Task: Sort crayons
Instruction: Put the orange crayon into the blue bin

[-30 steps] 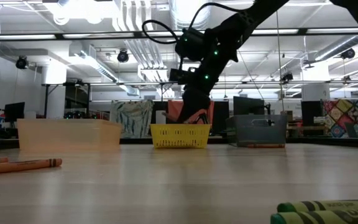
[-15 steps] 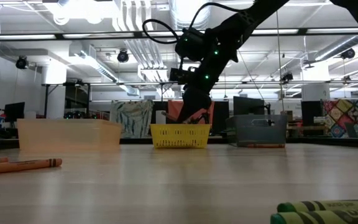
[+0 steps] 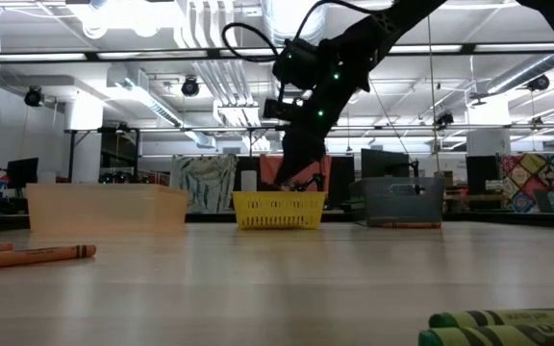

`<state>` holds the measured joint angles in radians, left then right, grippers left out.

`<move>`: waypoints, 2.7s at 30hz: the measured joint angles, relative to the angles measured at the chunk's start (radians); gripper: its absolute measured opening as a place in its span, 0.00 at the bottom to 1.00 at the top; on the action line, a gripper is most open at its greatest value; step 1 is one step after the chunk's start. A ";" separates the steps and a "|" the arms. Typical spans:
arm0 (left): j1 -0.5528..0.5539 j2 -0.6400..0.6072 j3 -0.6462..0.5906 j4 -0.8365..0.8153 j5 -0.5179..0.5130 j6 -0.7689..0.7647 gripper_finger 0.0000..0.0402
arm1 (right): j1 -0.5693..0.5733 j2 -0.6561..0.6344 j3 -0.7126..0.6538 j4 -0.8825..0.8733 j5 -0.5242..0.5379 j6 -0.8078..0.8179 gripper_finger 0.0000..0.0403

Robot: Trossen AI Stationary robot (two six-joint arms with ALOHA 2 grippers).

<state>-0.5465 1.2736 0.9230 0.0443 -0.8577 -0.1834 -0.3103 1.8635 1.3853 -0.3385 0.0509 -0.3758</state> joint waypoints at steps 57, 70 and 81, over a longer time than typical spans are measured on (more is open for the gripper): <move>0.011 0.669 0.451 -0.994 0.645 -1.090 0.37 | 0.370 -0.519 -0.053 -0.557 -0.006 0.351 0.32; 0.009 0.774 0.471 -1.040 0.659 -1.147 0.37 | 0.378 -0.519 -0.084 -0.572 -0.006 0.383 0.32; 0.004 0.789 0.472 -1.025 0.655 -1.144 0.16 | 0.378 -0.519 -0.084 -0.571 -0.006 0.376 0.32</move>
<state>-0.5426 2.0631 1.3945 -0.9807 -0.2024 -1.3277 0.0677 1.3449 1.3018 -0.9096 0.0448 0.0000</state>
